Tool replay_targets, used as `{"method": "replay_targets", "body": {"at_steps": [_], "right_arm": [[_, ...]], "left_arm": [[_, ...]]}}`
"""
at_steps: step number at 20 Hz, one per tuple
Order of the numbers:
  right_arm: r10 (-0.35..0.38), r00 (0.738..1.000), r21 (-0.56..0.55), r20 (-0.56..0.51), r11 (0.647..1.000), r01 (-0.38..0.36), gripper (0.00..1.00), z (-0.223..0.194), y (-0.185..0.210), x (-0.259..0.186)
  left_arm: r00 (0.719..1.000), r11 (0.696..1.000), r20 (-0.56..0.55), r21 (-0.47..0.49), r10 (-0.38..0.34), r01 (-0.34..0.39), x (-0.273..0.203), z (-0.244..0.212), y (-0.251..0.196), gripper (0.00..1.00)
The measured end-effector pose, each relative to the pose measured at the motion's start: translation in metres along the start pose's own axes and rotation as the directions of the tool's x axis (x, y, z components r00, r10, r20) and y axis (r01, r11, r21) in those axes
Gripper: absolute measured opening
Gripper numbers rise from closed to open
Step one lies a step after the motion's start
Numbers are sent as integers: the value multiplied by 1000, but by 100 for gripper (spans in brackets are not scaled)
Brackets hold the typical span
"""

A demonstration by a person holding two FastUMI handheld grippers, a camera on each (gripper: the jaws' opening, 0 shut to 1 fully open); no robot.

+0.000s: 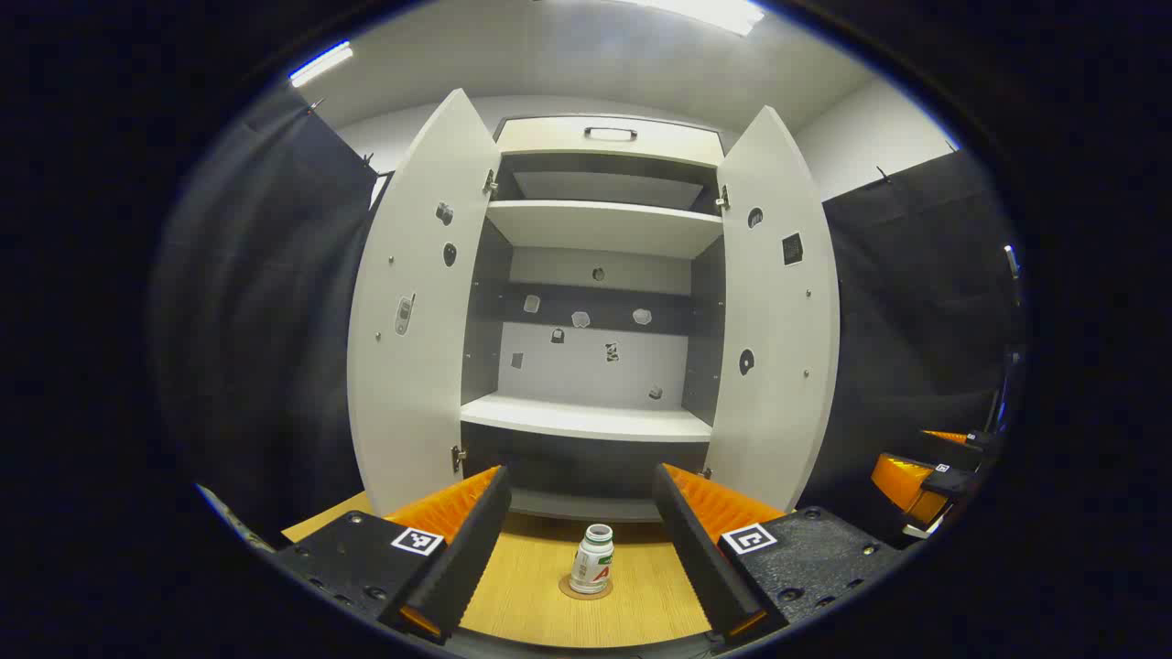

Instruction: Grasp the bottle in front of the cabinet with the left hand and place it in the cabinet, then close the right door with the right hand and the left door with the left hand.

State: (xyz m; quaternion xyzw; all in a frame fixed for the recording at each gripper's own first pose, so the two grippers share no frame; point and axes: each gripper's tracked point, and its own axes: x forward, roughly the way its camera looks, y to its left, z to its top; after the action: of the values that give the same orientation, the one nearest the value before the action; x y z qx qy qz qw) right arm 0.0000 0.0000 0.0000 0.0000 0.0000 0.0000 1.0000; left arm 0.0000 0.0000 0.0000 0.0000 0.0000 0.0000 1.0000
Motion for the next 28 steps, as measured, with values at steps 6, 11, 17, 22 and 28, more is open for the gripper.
{"method": "replay_targets", "body": {"at_steps": [6, 11, 17, 22, 28], "right_arm": [[-66, 998, 26, 12, 998, 65, 98, -8, 24, 0], [-84, 996, 26, 12, 996, 84, 98, -7, 36, 2], [-81, 997, 32, 13, 996, 81, 98, -5, 33, 11], [-74, 997, 21, 12, 997, 73, 99, -1, 25, 15], [-86, 996, 19, 2, 996, 86, 99, 0, 16, 10]], "left_arm": [[998, 998, -12, -27, -54, 53, 15, -8, 23, 95], [997, 997, -32, -27, -74, 73, 23, -14, 30, 95], [998, 998, -28, -11, -62, 62, 28, -15, 28, 95], [997, 998, -29, -5, -68, 68, 36, -29, 14, 95], [993, 993, -29, 22, -114, 115, 54, -66, -6, 95]]}}
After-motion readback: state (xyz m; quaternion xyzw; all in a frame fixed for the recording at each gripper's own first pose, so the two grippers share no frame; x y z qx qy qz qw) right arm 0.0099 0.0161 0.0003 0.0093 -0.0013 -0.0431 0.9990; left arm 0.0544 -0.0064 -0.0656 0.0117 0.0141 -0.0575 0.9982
